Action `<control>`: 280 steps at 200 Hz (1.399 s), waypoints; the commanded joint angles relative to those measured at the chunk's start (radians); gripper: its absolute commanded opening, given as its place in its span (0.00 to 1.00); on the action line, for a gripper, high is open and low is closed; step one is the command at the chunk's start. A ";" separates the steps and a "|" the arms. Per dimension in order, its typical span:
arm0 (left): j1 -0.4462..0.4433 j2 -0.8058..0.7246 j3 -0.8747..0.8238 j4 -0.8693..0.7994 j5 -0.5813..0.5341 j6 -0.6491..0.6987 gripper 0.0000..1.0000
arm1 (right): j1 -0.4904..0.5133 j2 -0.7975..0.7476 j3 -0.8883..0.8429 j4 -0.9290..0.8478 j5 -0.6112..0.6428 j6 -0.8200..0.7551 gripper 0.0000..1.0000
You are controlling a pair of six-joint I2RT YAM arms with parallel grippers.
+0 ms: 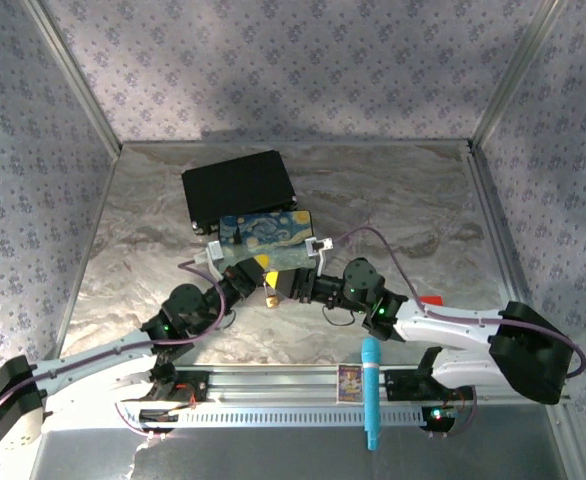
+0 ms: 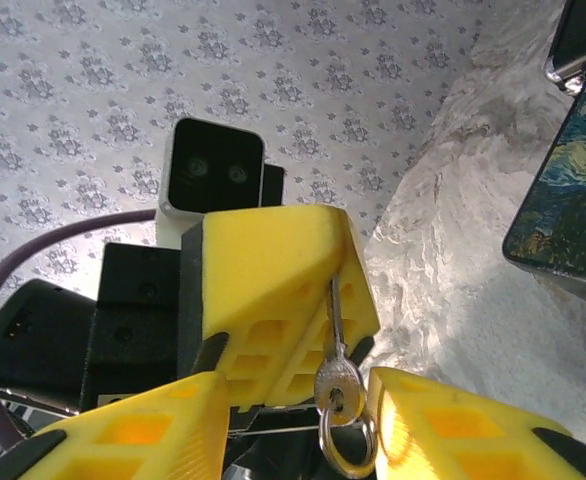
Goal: Unlock a padlock with a key
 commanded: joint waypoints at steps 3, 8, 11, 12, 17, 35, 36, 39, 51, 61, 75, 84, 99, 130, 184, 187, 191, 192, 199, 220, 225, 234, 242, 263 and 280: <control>0.001 0.002 0.005 0.073 0.014 -0.014 0.00 | 0.005 0.009 -0.015 0.079 -0.013 0.003 0.33; 0.001 0.003 0.005 0.074 0.014 -0.014 0.00 | 0.007 0.007 -0.017 0.080 -0.013 0.001 0.32; 0.002 0.004 0.005 0.074 0.014 -0.014 0.00 | 0.007 0.005 -0.019 0.080 -0.013 0.001 0.30; 0.001 0.004 0.005 0.074 0.014 -0.014 0.00 | 0.007 0.006 -0.019 0.081 -0.012 0.001 0.30; 0.001 0.004 0.005 0.073 0.011 -0.014 0.00 | 0.006 0.004 -0.023 0.080 -0.010 0.000 0.29; 0.002 0.006 0.003 0.073 0.014 -0.018 0.00 | 0.006 -0.003 -0.033 0.069 0.000 -0.005 0.26; 0.002 0.005 0.003 0.073 0.014 -0.018 0.00 | 0.006 -0.003 -0.033 0.068 0.000 -0.005 0.26; 0.002 0.006 0.004 0.073 0.014 -0.020 0.00 | 0.004 -0.005 -0.036 0.068 -0.001 -0.005 0.26; 0.002 0.005 0.000 0.077 0.015 -0.024 0.00 | 0.004 -0.009 -0.043 0.068 0.007 -0.005 0.19; 0.002 0.003 -0.001 0.076 0.014 -0.026 0.00 | 0.002 -0.014 -0.050 0.068 0.014 -0.006 0.15; 0.002 0.003 0.000 0.060 0.016 -0.026 0.00 | 0.000 -0.020 -0.055 0.062 0.020 -0.016 0.08; 0.002 0.009 -0.005 0.061 0.014 -0.035 0.00 | 0.000 -0.021 -0.057 0.062 0.024 -0.021 0.07; 0.002 0.028 -0.017 0.088 0.021 -0.051 0.00 | -0.002 -0.023 -0.056 0.061 0.015 -0.026 0.08; -0.007 0.048 -0.032 0.113 0.020 -0.064 0.00 | -0.008 -0.034 -0.055 0.032 0.027 -0.016 0.31; -0.009 0.035 -0.029 0.100 0.017 -0.063 0.00 | -0.021 -0.014 -0.051 0.059 0.028 -0.001 0.24; -0.009 0.034 -0.029 0.100 0.017 -0.063 0.00 | -0.021 -0.012 -0.051 0.063 0.026 0.000 0.23; -0.009 0.034 -0.029 0.100 0.018 -0.064 0.00 | -0.022 -0.008 -0.050 0.066 0.024 0.001 0.21; -0.009 0.034 -0.029 0.100 0.017 -0.064 0.00 | -0.022 -0.007 -0.050 0.067 0.024 0.001 0.21; -0.009 0.034 -0.030 0.100 0.020 -0.064 0.00 | -0.022 -0.004 -0.051 0.074 0.024 0.003 0.17; -0.012 0.028 -0.032 0.097 0.017 -0.069 0.00 | -0.021 0.000 -0.063 0.095 0.027 0.007 0.07; -0.012 0.025 -0.034 0.093 0.015 -0.070 0.00 | -0.021 -0.001 -0.067 0.096 0.029 0.008 0.06; -0.012 0.018 -0.037 0.087 0.012 -0.071 0.00 | -0.022 -0.003 -0.072 0.095 0.031 0.009 0.00; -0.012 0.013 -0.036 0.075 0.010 -0.070 0.00 | -0.024 -0.005 -0.074 0.094 0.033 0.008 0.00; -0.012 -0.009 -0.023 -0.005 0.001 -0.072 0.00 | -0.027 -0.014 -0.082 0.073 0.039 0.002 0.00; -0.012 -0.039 -0.021 -0.073 -0.028 -0.087 0.36 | -0.028 -0.023 -0.088 0.053 0.041 -0.006 0.00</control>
